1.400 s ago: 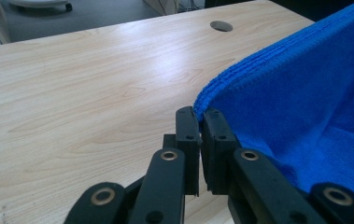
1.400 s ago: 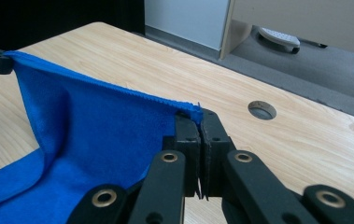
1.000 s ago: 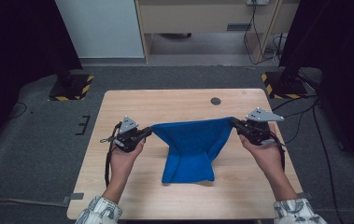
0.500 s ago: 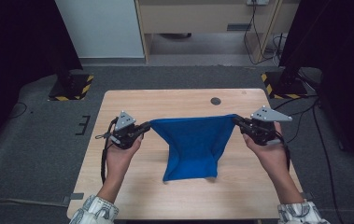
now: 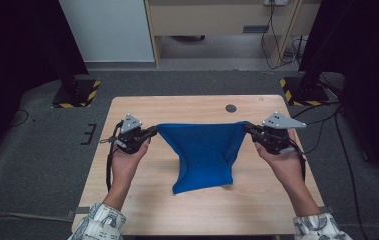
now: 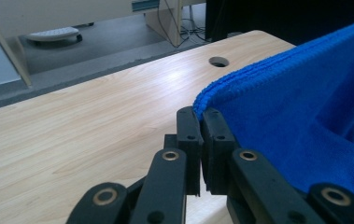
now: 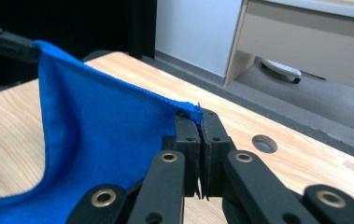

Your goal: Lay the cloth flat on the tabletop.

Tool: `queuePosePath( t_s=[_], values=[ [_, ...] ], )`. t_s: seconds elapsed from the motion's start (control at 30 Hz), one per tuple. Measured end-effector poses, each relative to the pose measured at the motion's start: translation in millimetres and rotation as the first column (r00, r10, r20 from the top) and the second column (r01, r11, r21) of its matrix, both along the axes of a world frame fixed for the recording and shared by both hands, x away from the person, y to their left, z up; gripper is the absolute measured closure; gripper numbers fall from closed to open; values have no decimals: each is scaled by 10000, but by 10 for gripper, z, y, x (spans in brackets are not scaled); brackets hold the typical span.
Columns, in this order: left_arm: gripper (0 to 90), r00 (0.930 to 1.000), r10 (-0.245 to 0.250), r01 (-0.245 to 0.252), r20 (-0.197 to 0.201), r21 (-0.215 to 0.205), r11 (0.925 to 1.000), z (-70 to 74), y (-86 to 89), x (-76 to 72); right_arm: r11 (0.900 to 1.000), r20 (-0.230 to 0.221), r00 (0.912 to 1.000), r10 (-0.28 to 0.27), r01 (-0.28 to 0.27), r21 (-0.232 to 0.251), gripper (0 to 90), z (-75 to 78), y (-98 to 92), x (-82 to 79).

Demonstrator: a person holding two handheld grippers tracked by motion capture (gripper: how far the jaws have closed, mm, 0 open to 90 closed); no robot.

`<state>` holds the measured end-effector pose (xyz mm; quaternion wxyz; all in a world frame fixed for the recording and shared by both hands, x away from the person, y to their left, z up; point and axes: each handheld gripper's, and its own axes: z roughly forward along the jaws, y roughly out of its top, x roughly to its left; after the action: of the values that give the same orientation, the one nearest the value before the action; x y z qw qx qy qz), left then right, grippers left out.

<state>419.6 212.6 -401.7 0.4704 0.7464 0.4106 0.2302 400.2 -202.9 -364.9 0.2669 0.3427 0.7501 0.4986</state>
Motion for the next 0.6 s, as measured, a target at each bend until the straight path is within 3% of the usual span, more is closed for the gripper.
queuePosePath(
  t_s=[0.27, 0.47, 0.6],
  values=[
    [872, 9994, 270, -263, -232, 306, 9992, -77, 101, 161, 9995, -146, 9995, 290, -292, -142, 880, -83, 178, 51],
    [871, 9992, 323, -317, -244, 273, 9991, -82, 85, 216, 9993, -42, 9994, 345, -345, -138, 880, 10, 232, -28],
    [871, 9999, 69, -68, -140, 84, 9999, -56, 19, 200, 9992, 78, 9997, 223, -220, -347, 880, 79, 196, -119]
  ],
)
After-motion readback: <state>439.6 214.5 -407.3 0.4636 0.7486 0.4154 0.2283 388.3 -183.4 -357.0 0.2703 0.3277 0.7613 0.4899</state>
